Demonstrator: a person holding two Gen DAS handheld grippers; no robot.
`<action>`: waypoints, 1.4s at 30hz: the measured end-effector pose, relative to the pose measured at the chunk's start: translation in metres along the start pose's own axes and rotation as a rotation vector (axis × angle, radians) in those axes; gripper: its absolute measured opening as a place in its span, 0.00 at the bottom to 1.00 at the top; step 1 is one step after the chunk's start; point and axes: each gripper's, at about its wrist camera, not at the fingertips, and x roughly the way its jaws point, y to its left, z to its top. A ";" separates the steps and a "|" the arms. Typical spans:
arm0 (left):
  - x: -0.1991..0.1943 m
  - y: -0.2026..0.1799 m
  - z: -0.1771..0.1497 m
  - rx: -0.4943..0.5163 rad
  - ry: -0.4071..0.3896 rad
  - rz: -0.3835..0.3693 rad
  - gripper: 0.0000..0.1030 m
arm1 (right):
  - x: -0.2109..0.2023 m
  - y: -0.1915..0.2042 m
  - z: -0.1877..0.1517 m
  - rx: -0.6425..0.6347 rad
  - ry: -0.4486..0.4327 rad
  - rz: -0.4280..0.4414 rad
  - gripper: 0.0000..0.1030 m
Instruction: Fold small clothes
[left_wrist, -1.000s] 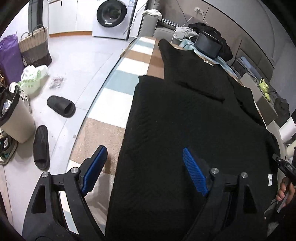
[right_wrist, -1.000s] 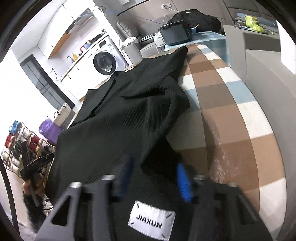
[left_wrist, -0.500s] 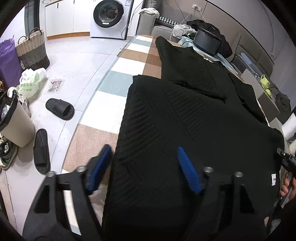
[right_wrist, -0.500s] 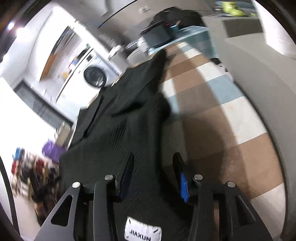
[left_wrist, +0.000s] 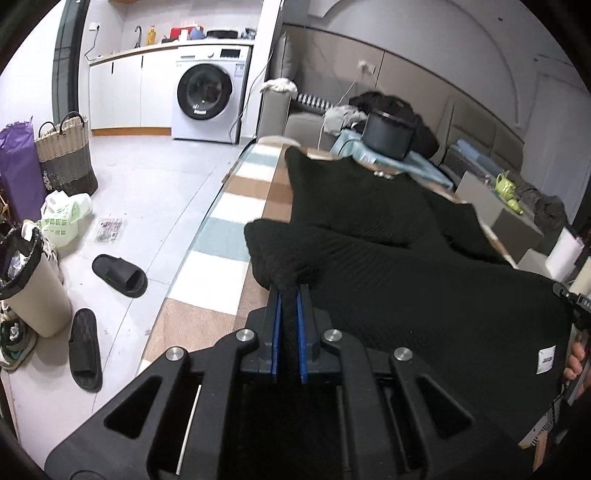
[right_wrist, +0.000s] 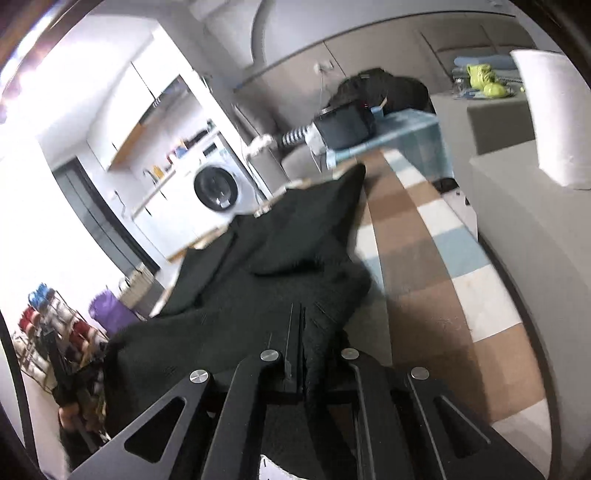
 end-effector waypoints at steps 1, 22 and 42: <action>-0.006 0.000 -0.001 0.000 -0.008 -0.006 0.05 | -0.004 0.000 -0.002 -0.003 -0.003 0.015 0.04; -0.010 0.016 0.018 -0.059 -0.030 -0.058 0.05 | -0.012 -0.001 0.017 0.089 -0.019 -0.051 0.04; 0.123 0.018 0.046 -0.104 0.197 -0.028 0.62 | 0.058 -0.038 0.022 0.158 0.169 -0.211 0.55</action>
